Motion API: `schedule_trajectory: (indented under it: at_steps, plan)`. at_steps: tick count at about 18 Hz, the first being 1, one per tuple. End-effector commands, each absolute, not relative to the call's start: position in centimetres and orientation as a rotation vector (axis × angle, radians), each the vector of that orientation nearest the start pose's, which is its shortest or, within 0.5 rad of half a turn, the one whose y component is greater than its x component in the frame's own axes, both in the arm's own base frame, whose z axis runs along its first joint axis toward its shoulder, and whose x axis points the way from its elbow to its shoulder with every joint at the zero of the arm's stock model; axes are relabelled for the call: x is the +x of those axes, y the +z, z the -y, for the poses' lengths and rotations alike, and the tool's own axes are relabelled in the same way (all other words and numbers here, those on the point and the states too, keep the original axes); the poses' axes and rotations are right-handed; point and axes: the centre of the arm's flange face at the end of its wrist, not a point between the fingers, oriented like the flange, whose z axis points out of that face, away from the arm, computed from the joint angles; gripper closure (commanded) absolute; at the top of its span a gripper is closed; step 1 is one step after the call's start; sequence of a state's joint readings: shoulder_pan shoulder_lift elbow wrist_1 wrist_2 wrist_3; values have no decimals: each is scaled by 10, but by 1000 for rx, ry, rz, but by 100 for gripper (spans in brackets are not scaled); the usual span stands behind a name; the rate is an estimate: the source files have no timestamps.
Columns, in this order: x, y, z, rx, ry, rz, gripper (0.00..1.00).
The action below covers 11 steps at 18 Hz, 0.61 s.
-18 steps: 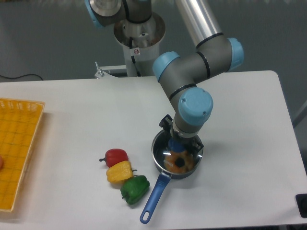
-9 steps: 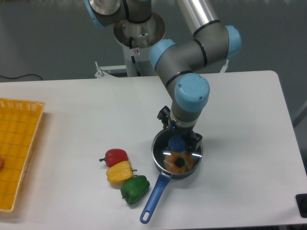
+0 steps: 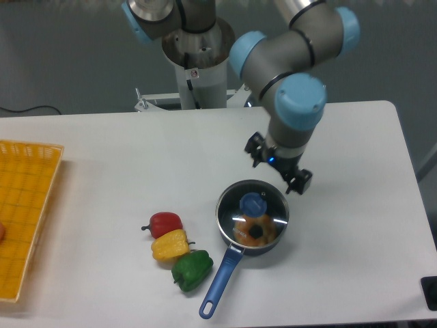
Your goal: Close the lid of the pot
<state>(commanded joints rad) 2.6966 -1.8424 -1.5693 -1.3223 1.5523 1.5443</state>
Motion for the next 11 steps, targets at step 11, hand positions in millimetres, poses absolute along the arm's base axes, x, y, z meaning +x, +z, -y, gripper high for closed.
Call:
schedule_trajectory:
  at_steps: [11]
  plan:
    - [-528,397,-287,-3091,-19,-787,0]
